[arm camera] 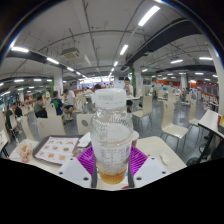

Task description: Pour water

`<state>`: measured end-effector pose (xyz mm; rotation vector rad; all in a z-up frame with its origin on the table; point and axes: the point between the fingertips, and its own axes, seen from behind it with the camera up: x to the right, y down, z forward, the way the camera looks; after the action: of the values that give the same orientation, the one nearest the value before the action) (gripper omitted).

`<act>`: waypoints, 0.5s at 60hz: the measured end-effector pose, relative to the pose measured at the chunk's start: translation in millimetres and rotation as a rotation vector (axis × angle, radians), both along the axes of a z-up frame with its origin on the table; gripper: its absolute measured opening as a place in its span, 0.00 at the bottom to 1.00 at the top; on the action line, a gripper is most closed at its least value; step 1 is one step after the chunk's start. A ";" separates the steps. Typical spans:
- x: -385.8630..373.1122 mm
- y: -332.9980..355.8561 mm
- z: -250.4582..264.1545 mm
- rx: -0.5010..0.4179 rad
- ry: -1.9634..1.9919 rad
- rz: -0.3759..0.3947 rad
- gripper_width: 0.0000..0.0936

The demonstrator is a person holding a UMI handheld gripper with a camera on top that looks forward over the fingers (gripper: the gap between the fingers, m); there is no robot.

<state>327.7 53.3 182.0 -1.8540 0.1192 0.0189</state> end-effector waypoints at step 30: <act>45.0 -34.6 -126.9 -0.113 -0.052 -0.062 0.49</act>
<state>372.7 18.7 55.1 -1.9616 0.1440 -0.0801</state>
